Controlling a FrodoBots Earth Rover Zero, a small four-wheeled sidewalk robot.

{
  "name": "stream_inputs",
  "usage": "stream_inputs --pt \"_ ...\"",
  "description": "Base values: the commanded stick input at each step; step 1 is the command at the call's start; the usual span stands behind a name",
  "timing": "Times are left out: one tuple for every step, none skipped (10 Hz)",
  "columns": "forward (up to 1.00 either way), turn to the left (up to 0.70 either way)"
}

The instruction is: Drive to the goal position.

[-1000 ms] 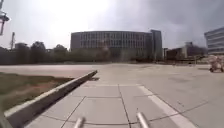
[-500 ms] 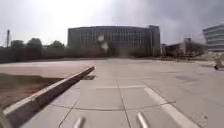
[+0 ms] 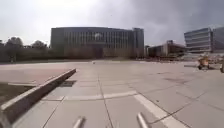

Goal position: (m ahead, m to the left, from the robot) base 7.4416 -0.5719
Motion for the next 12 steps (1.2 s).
stream_inputs --pt "1.0 0.0" --pt "1.0 0.0" --pt "1.0 0.0" --pt "1.0 0.0" --pt "1.0 0.0" --pt "1.0 0.0" --pt "1.0 0.0" --pt "1.0 0.0" --pt "1.0 0.0" --pt "1.0 0.0" --pt "1.0 0.0" --pt "1.0 0.0"
